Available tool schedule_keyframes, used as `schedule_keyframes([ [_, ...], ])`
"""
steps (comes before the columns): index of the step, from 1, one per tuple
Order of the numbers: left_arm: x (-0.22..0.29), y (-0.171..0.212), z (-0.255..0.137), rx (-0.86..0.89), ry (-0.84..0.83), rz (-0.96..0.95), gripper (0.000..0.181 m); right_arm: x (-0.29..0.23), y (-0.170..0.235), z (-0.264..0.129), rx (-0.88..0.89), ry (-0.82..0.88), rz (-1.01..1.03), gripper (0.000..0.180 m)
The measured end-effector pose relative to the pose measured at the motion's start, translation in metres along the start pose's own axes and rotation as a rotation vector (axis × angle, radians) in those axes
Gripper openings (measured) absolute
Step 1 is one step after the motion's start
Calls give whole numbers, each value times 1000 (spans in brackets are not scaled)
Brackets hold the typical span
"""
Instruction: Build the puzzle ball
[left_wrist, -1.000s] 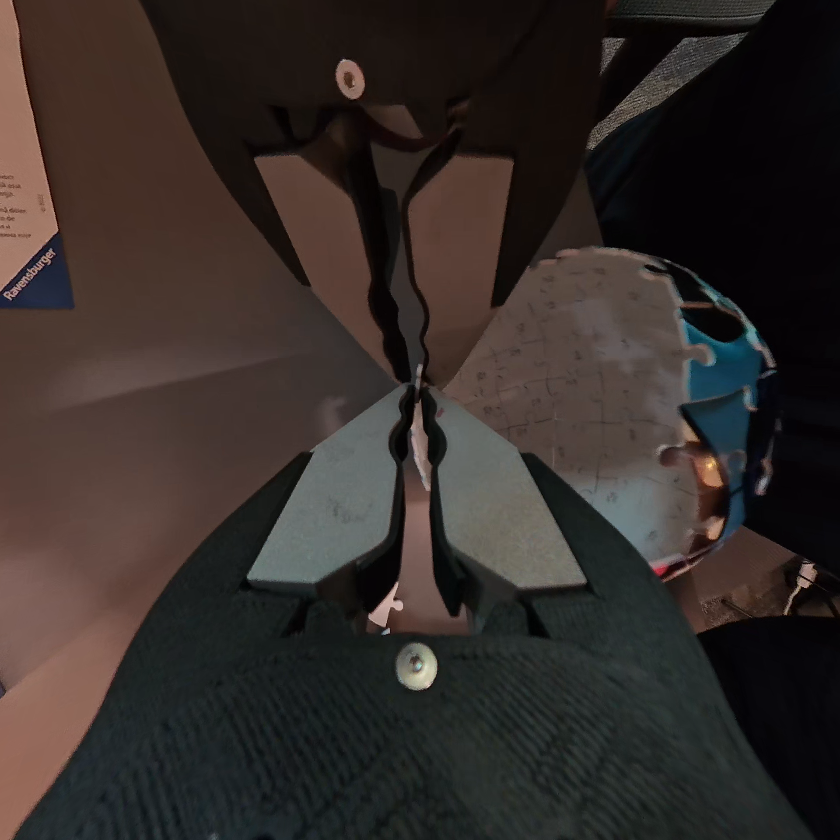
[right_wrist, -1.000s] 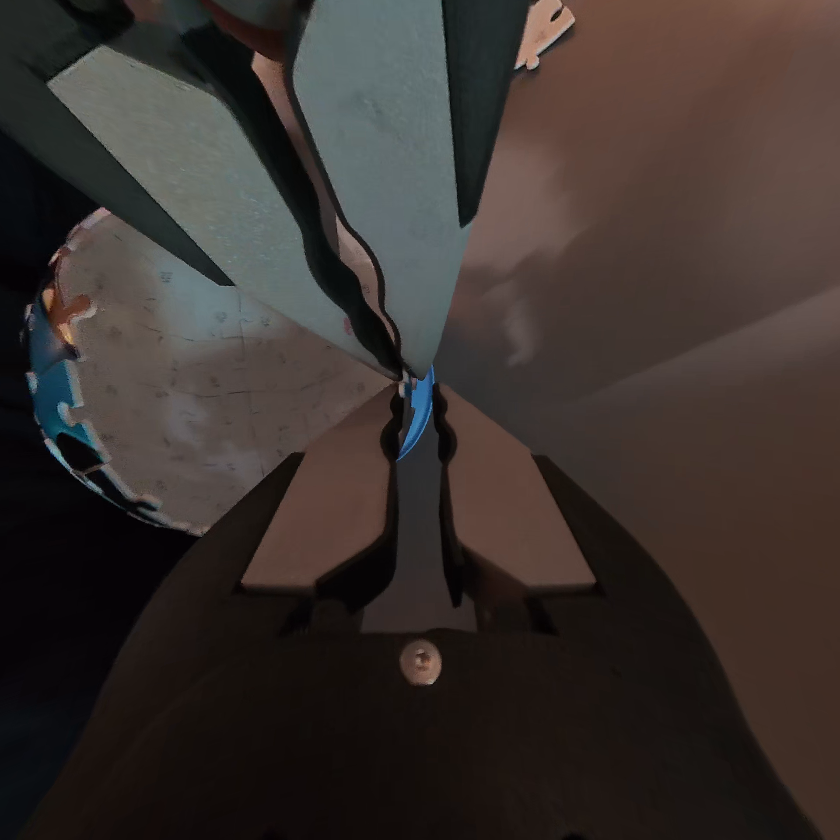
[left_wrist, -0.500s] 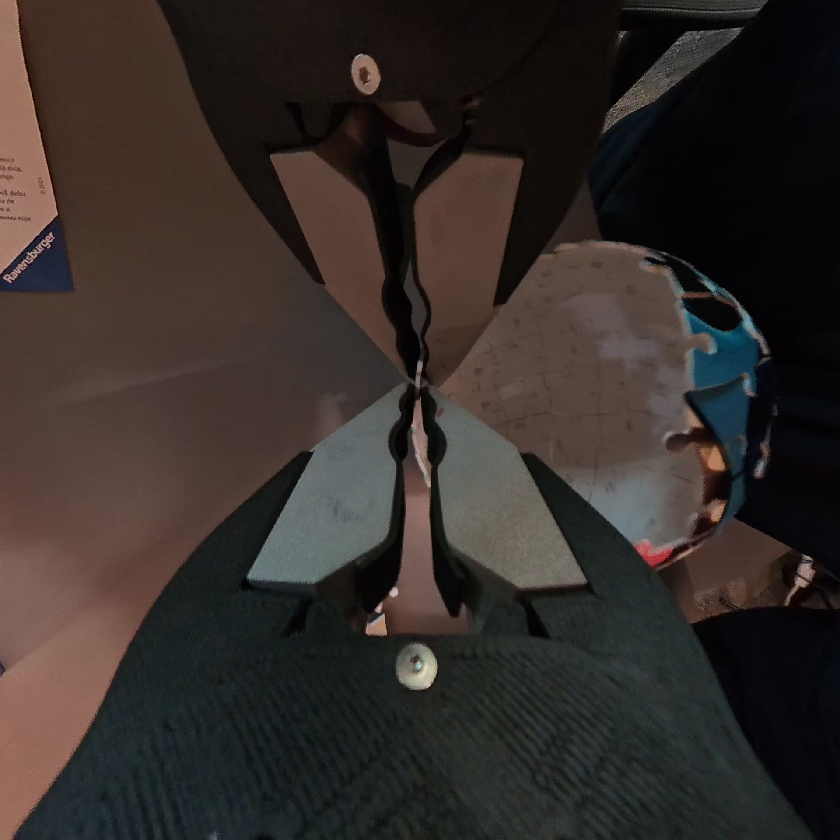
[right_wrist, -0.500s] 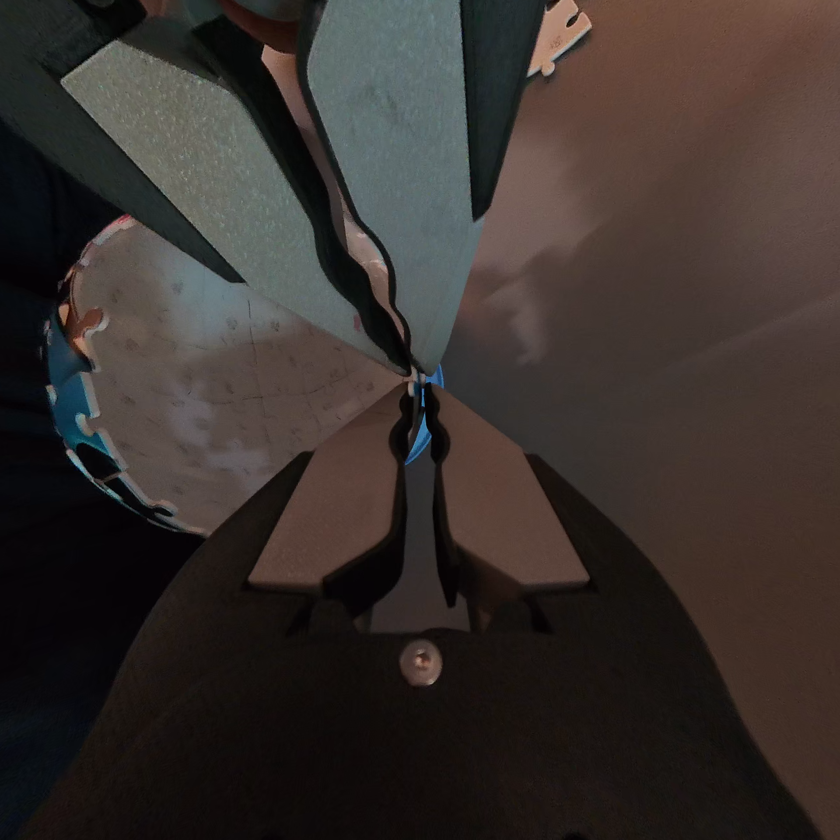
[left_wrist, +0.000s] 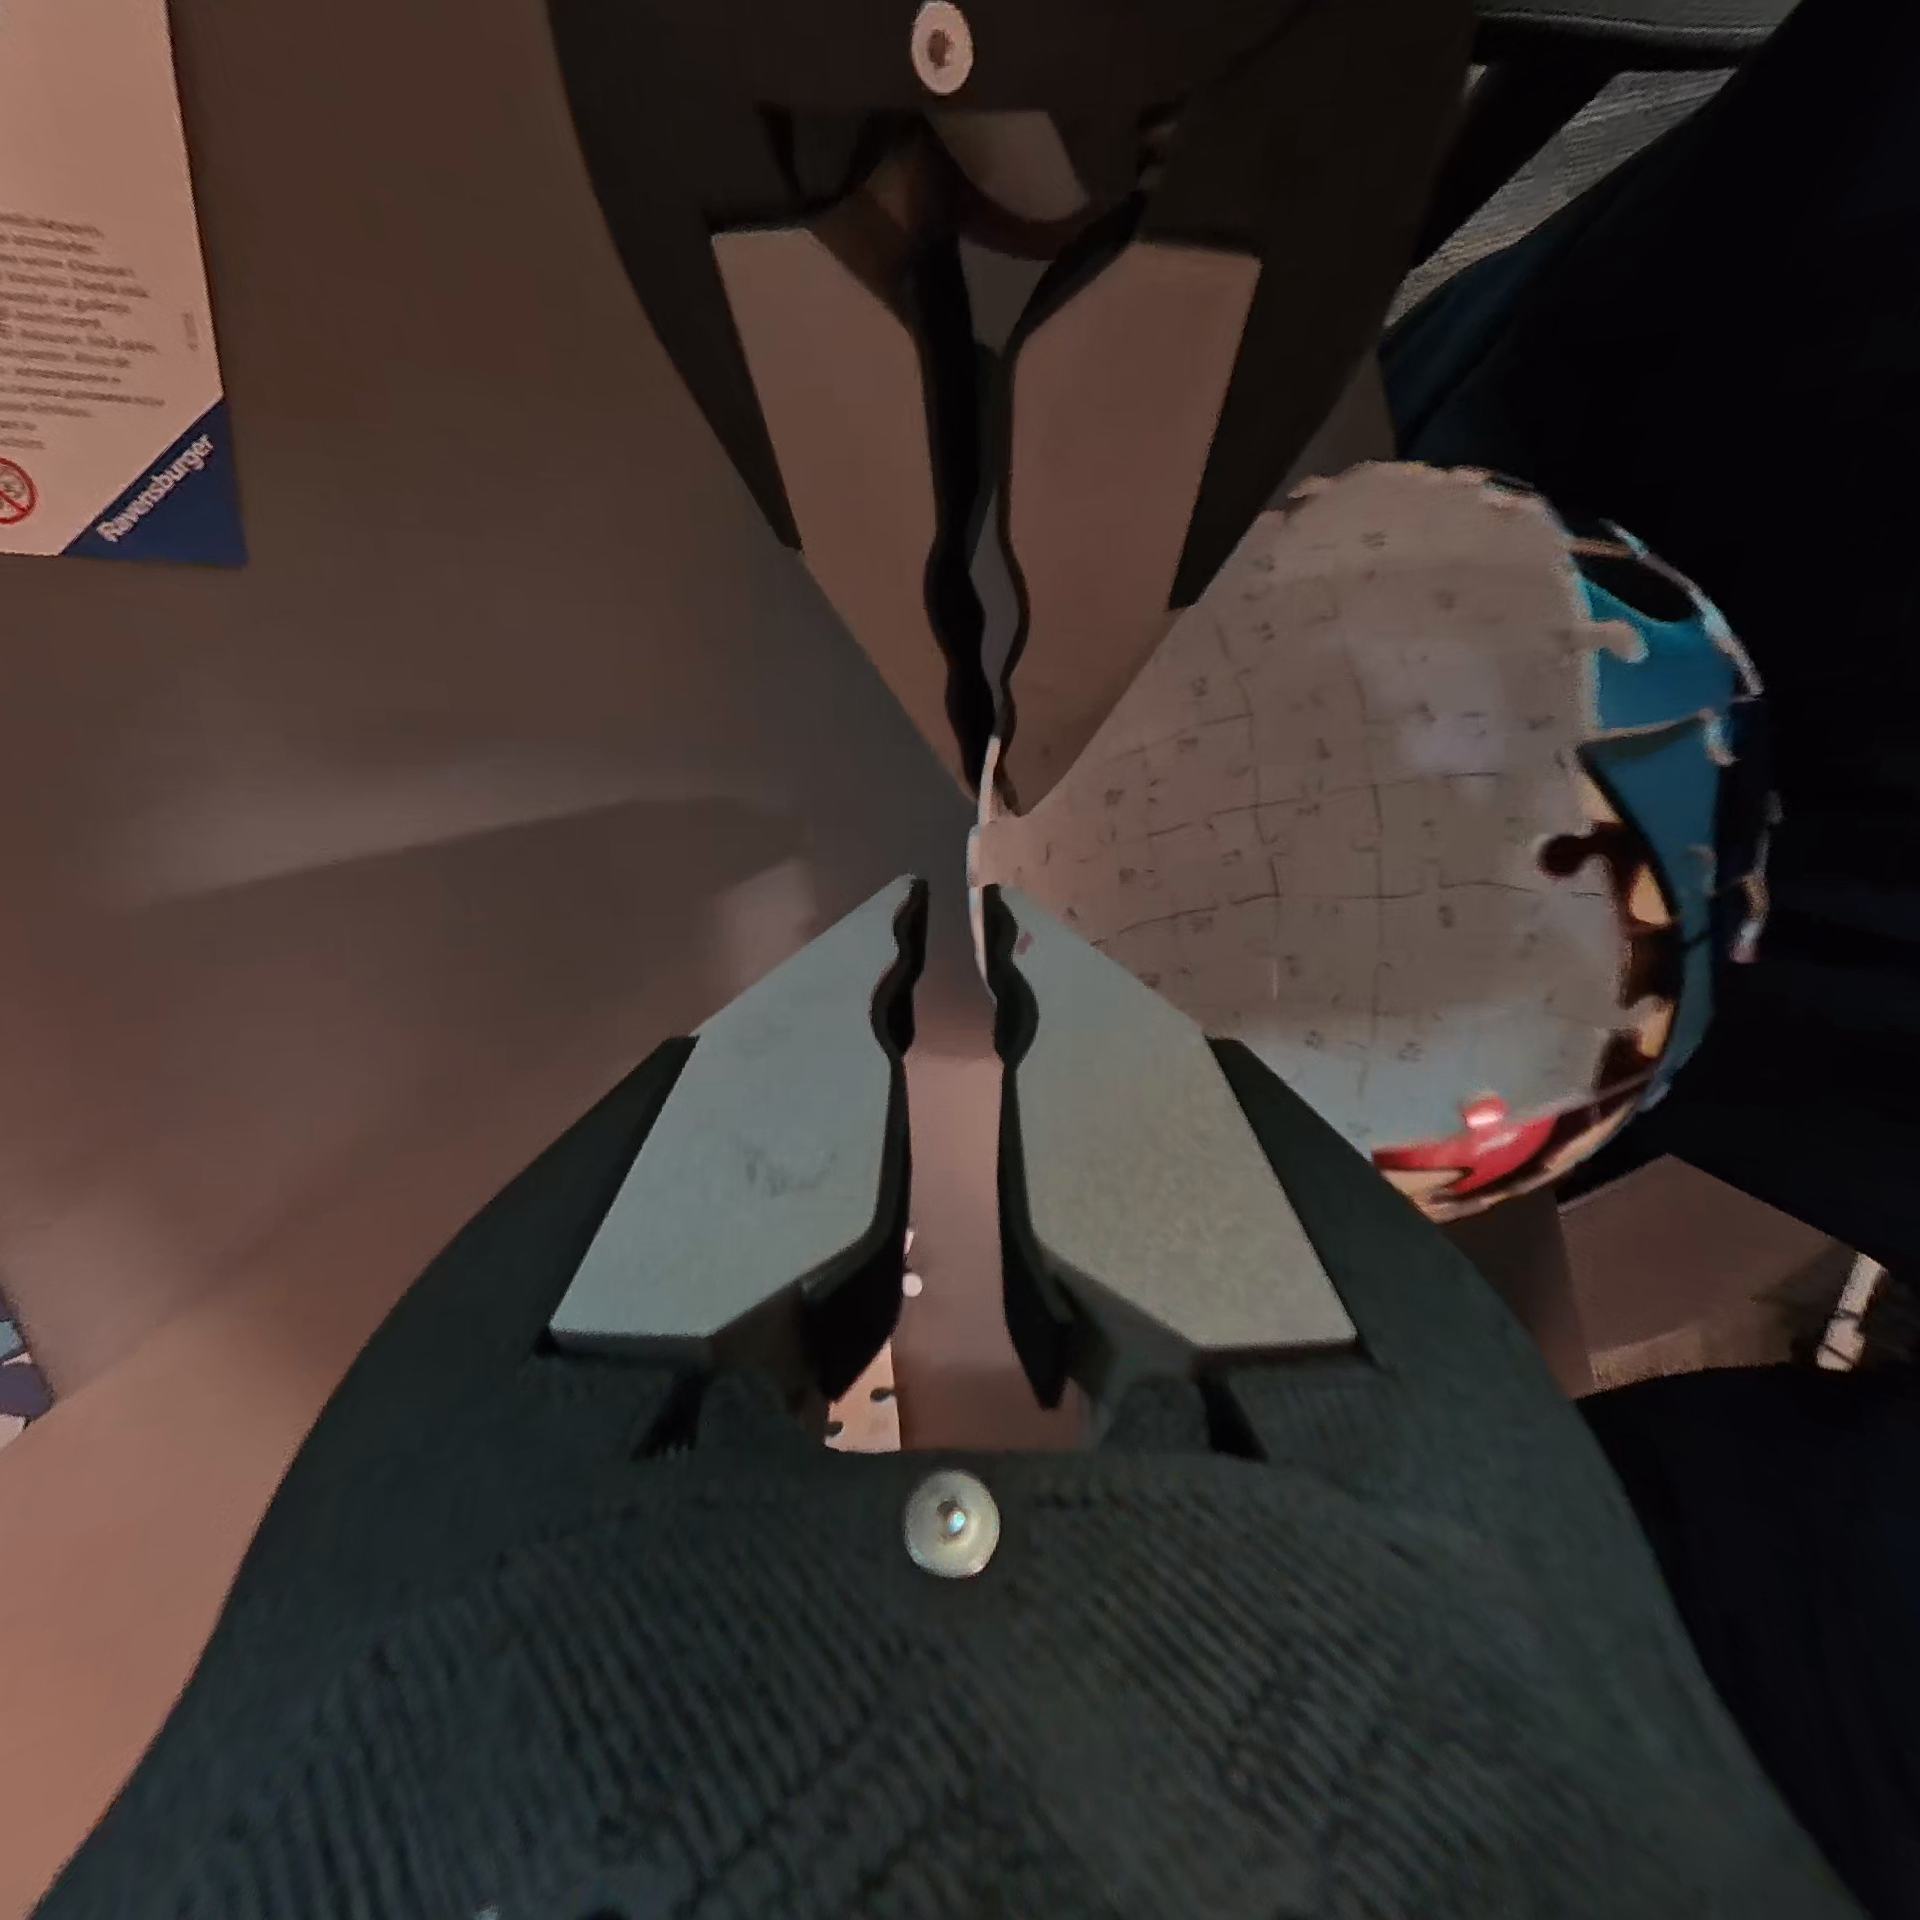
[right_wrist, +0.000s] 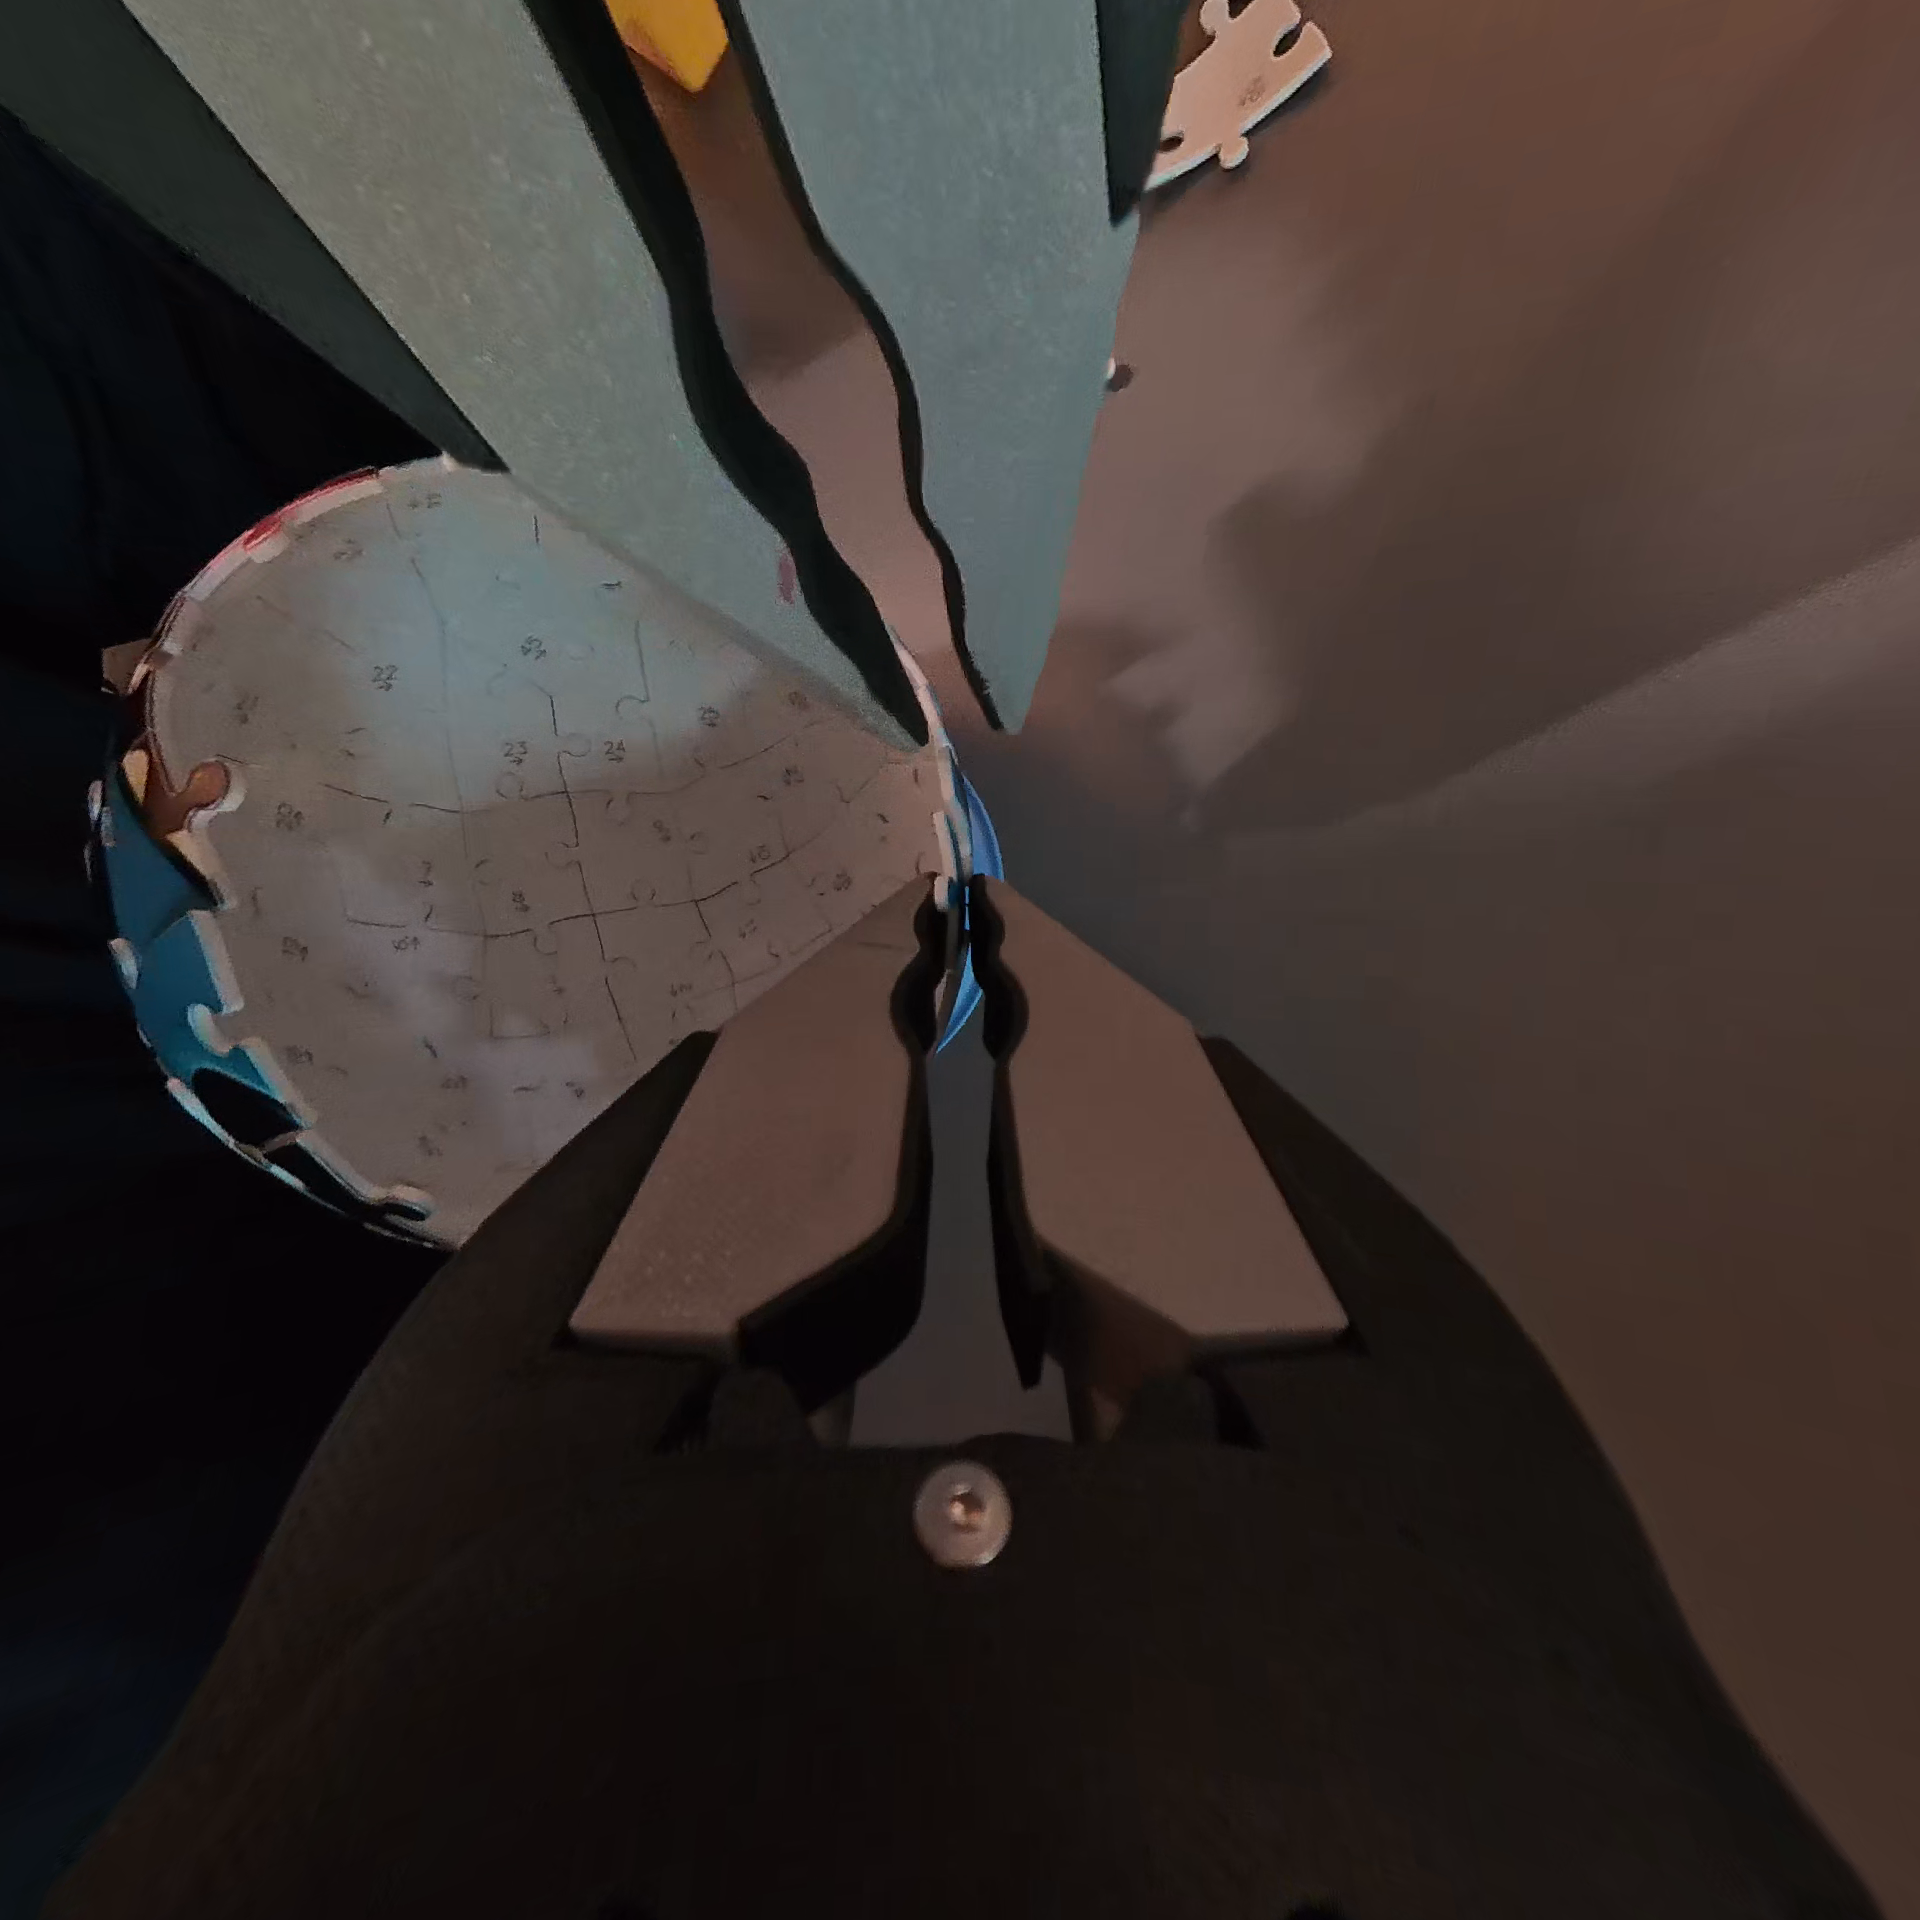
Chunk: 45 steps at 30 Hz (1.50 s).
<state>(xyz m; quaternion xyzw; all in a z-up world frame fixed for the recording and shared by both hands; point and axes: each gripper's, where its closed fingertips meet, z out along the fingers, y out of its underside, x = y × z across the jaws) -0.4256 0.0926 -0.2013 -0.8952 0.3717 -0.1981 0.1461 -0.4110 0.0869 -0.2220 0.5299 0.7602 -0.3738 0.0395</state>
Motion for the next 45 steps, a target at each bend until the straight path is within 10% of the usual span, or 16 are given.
schedule_keyframes([
  [45, 5, -13, 8, 41, 56, 6, 0, 1, 0, -1, 10, 6, -5, 1],
])
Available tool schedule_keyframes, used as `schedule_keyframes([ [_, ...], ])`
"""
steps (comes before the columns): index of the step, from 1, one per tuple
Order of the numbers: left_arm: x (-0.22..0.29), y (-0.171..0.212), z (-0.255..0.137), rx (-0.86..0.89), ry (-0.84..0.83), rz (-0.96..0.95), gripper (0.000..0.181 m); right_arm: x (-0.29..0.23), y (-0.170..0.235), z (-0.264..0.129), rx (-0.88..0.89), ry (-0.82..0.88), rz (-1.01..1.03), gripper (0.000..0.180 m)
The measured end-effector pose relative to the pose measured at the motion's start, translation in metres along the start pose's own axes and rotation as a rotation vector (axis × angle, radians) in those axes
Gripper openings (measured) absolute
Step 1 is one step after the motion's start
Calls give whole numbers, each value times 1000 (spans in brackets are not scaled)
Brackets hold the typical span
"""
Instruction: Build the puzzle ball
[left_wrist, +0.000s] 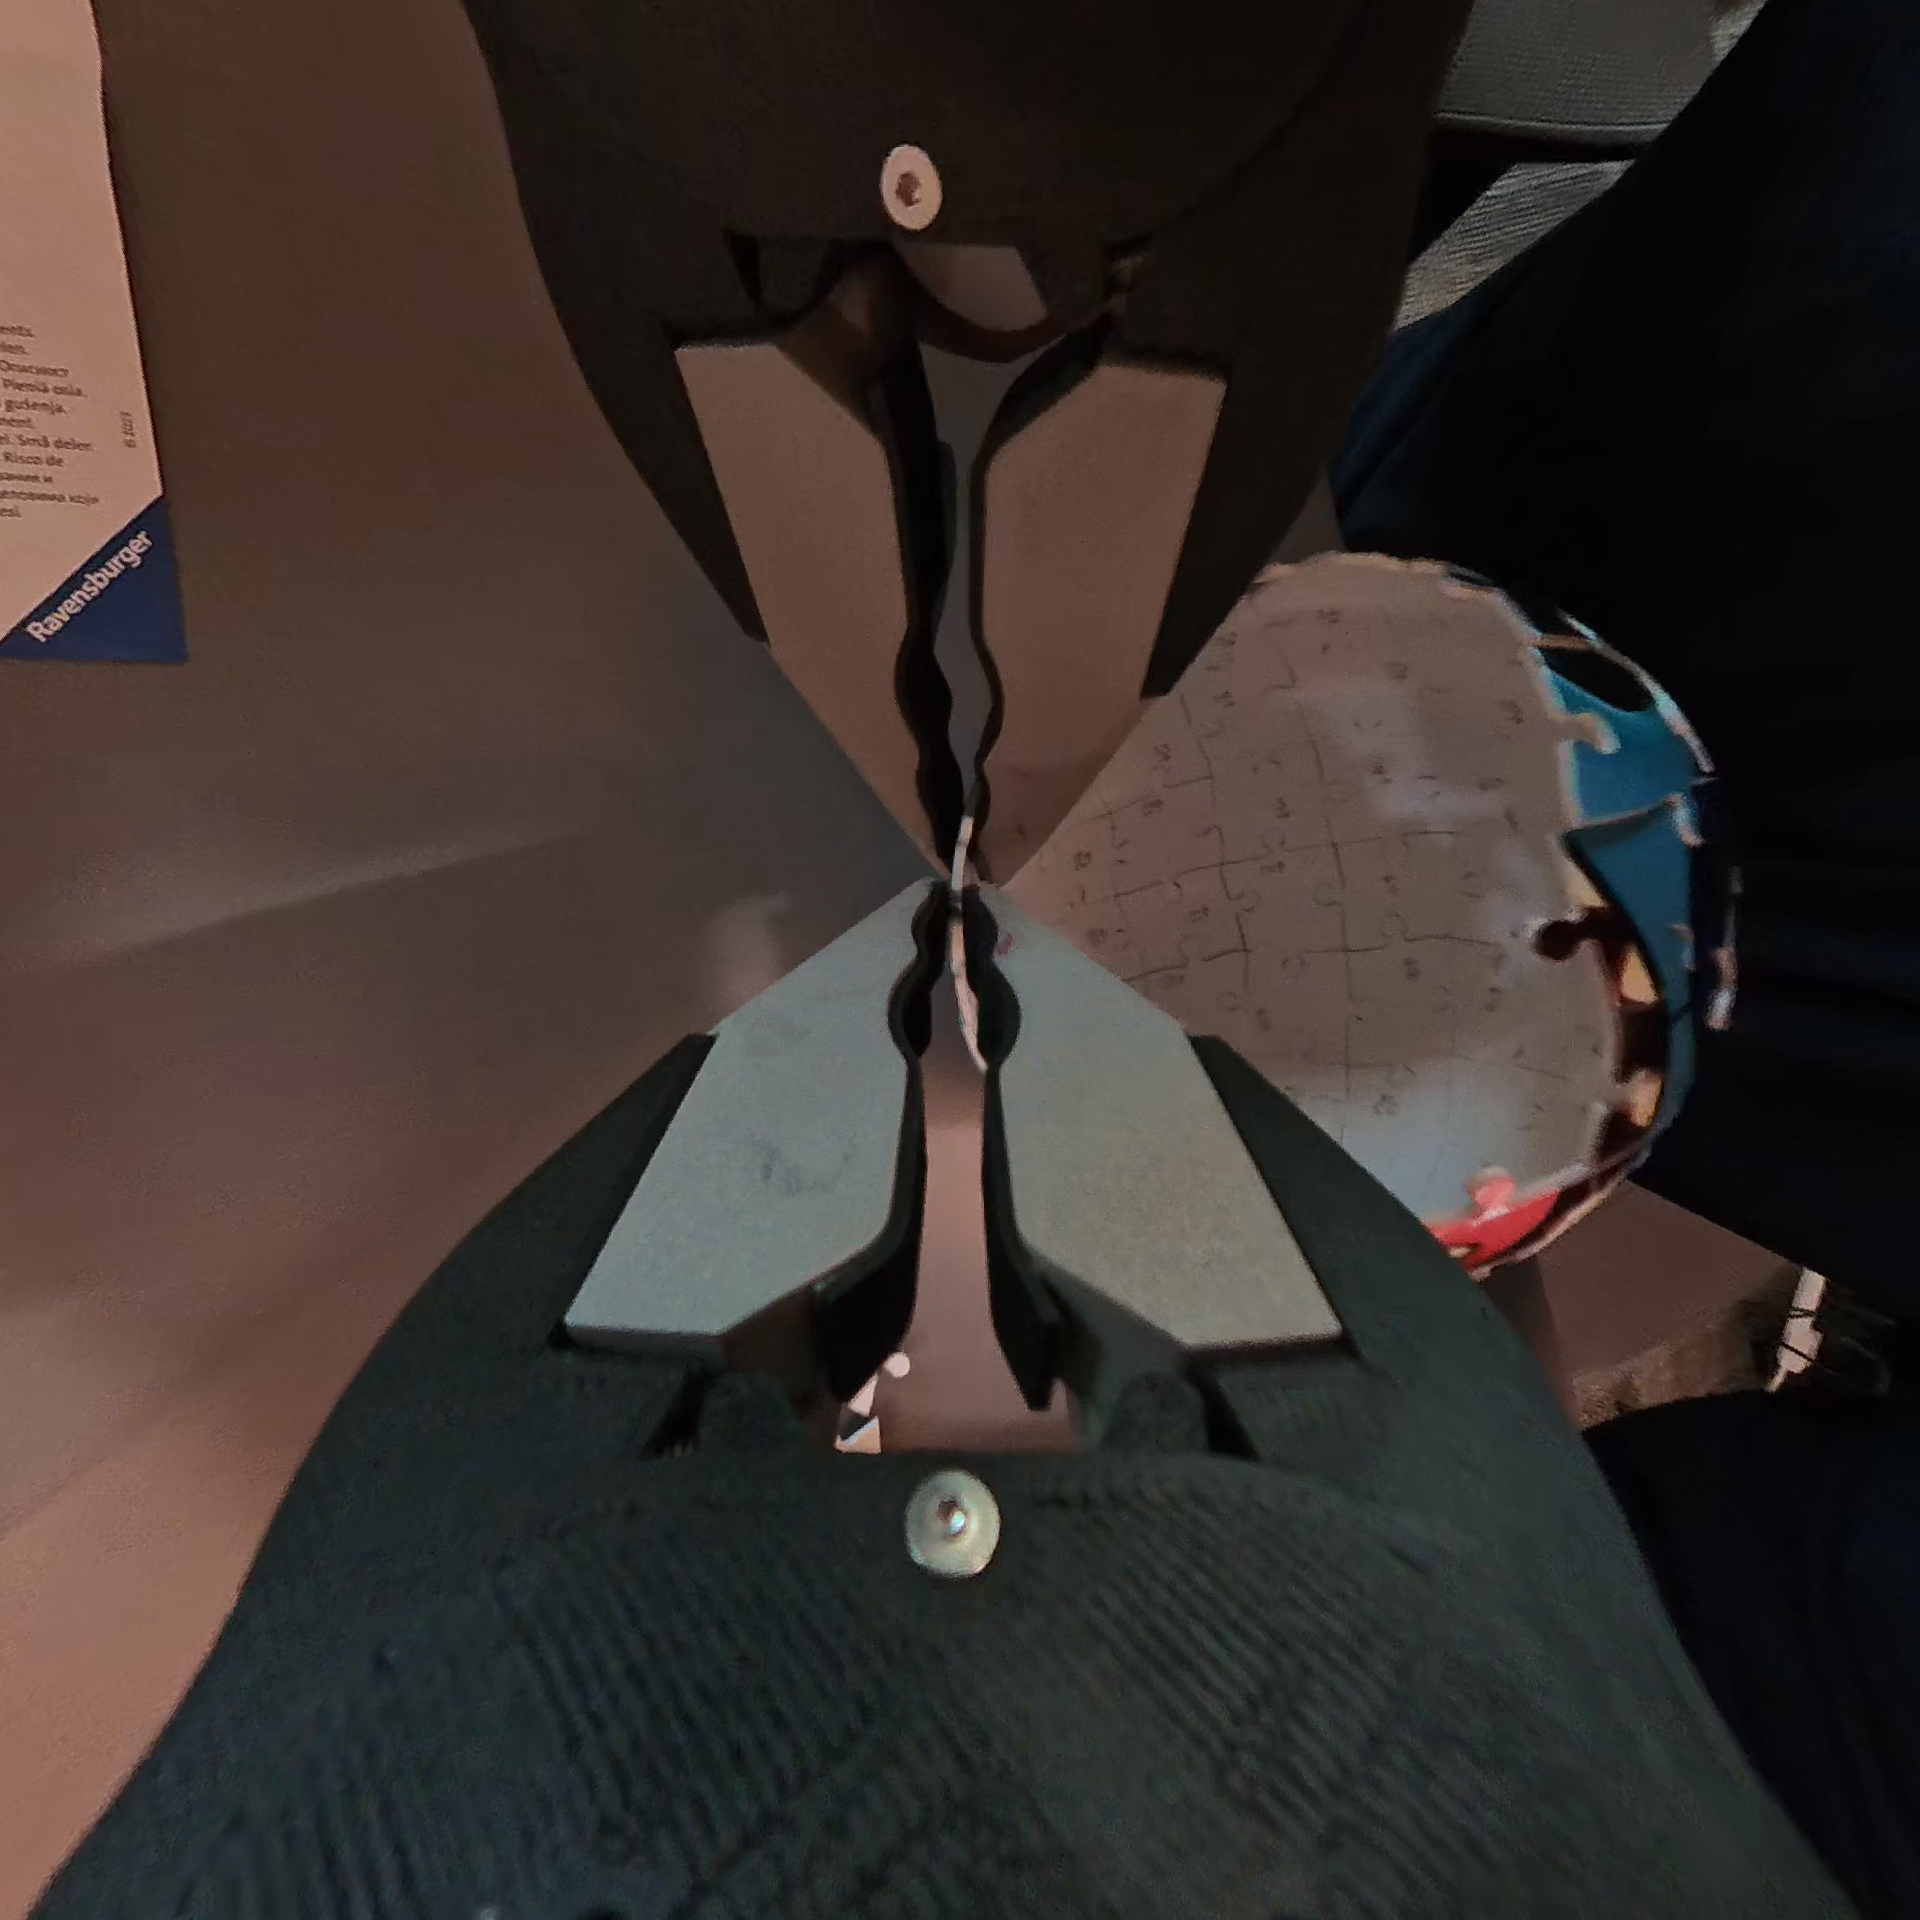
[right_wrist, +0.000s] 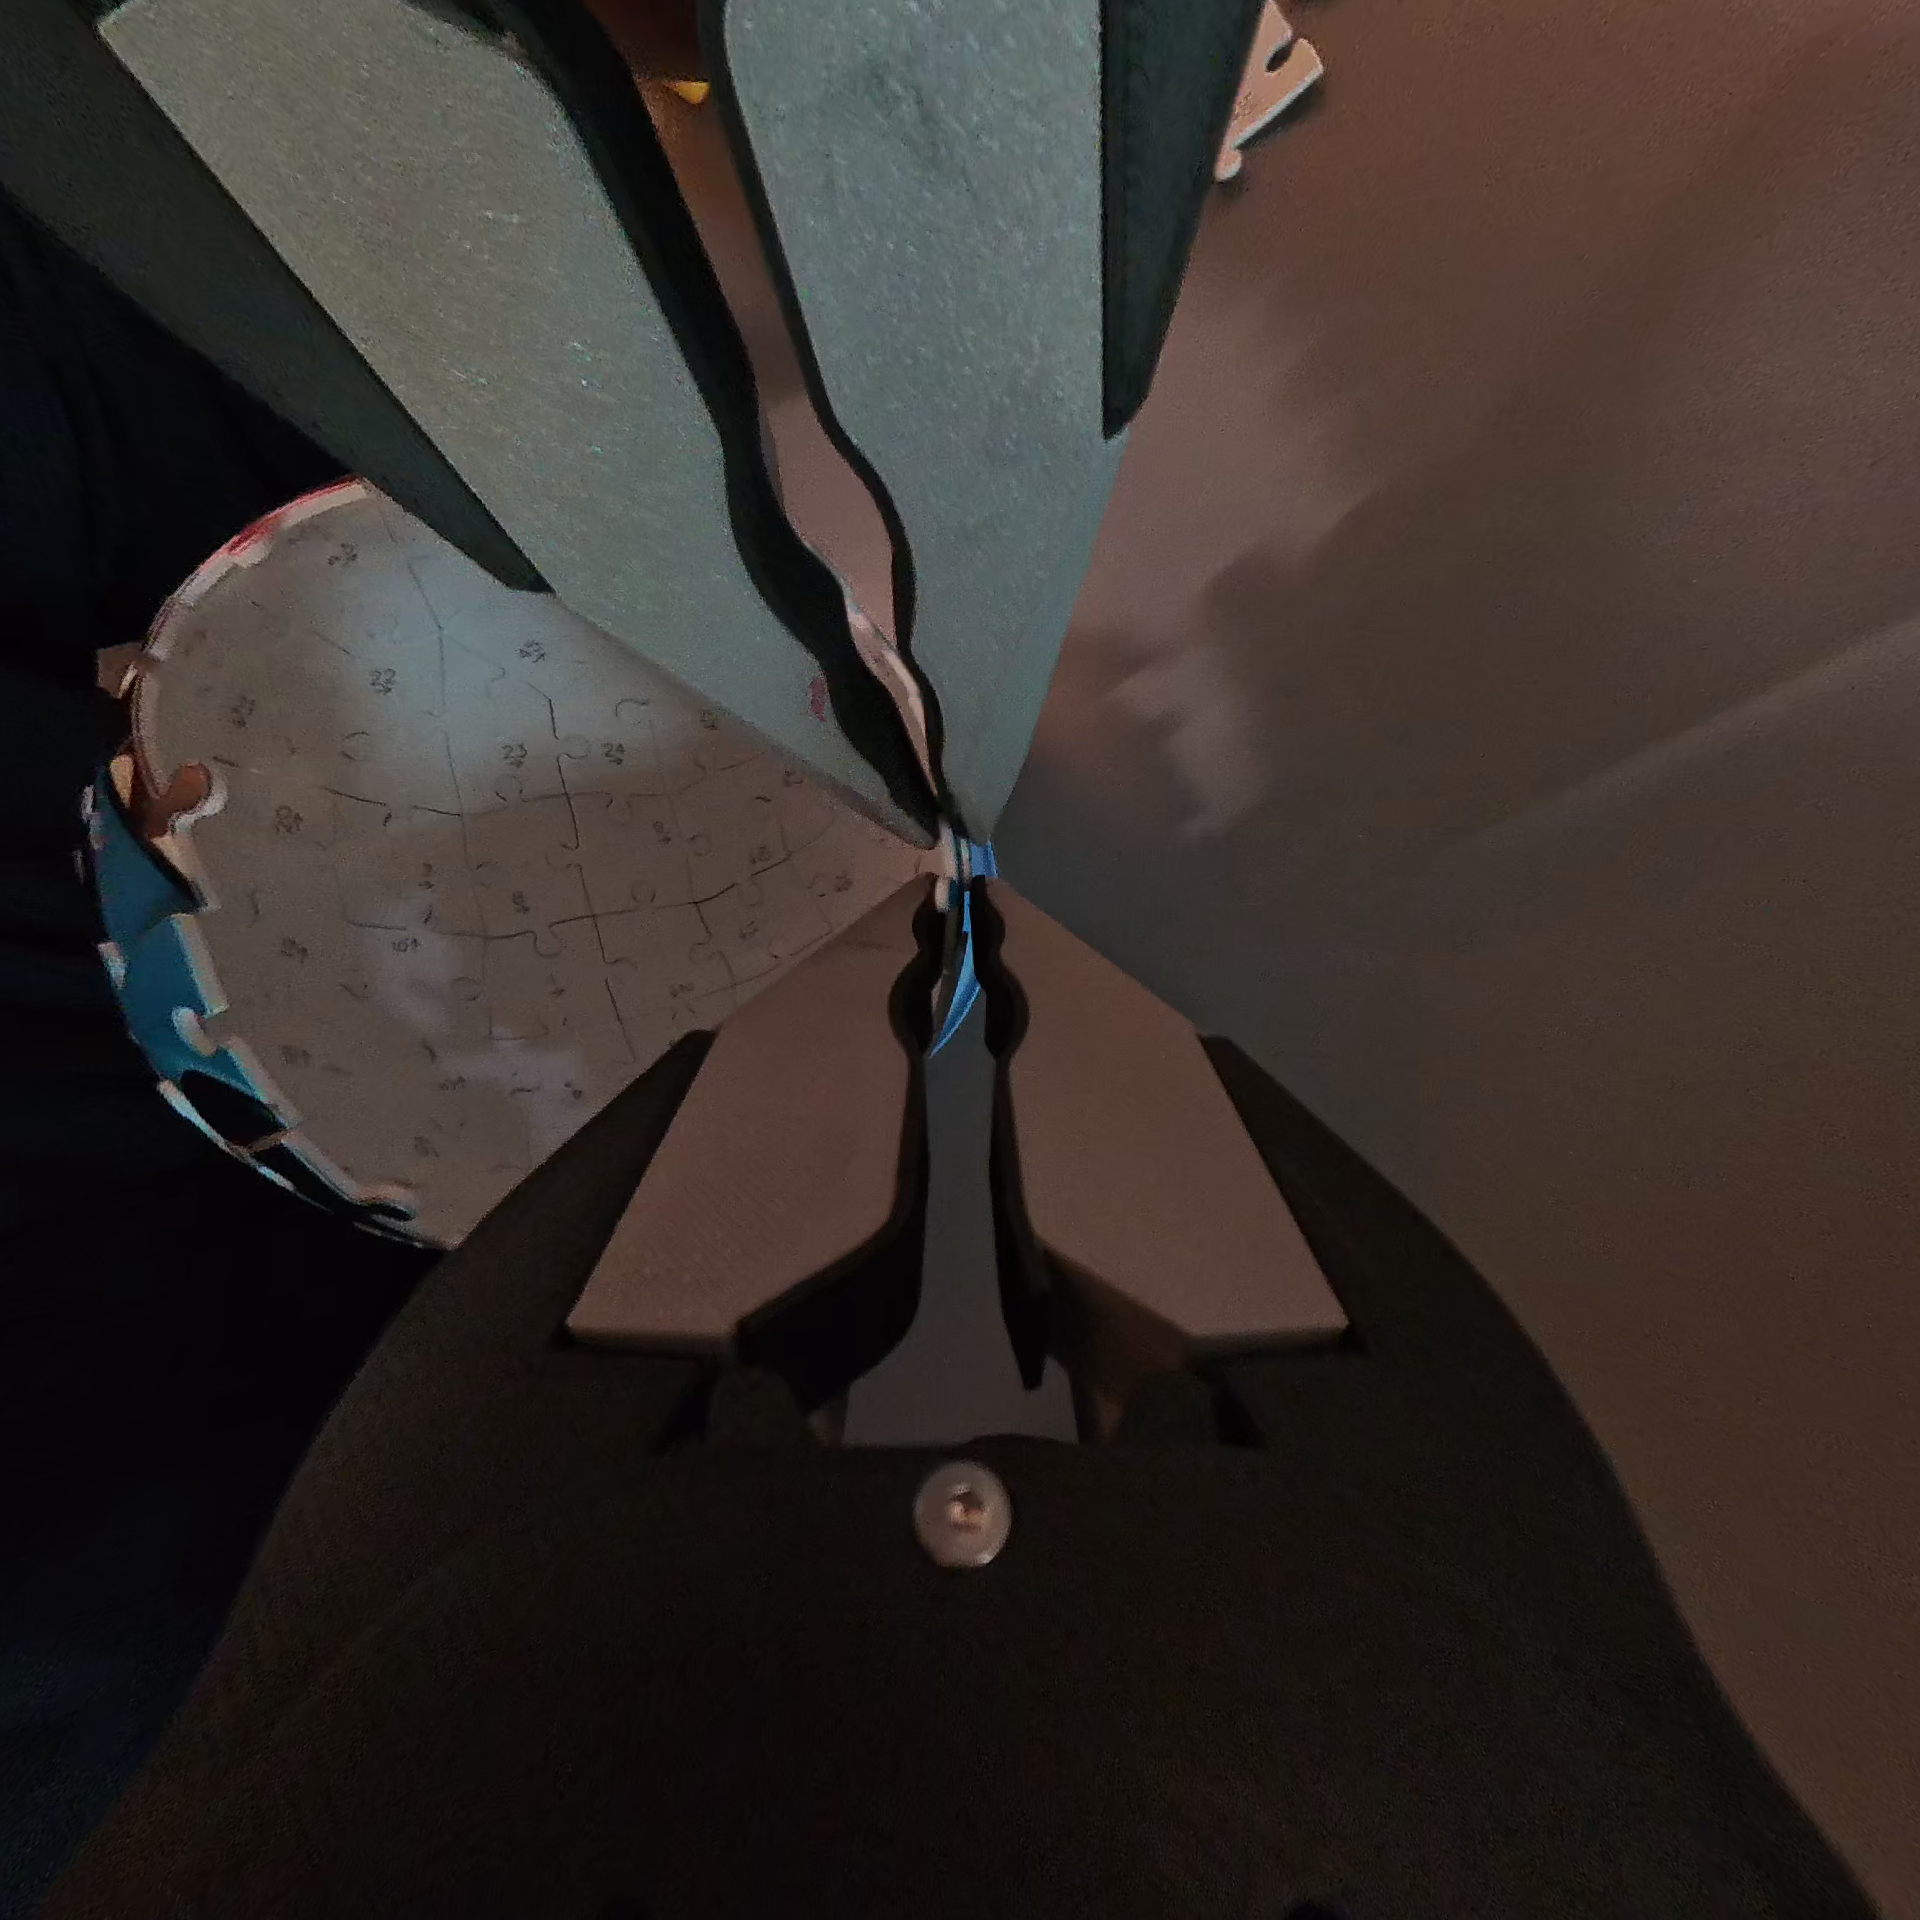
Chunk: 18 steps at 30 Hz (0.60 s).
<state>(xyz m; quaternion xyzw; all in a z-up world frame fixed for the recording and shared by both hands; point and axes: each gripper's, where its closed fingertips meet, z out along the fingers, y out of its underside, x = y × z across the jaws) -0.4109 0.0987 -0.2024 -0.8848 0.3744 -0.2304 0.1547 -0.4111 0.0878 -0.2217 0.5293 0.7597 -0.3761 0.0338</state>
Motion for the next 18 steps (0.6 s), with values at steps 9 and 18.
schedule_keyframes([
  [9, -1, -3, 2, 3, -22, 7, 0, 1, 0, -1, 6, 5, -2, 1],
  [18, -1, -6, 2, 22, -13, 0, 0, 2, 2, -3, -18, 18, -13, 0],
])
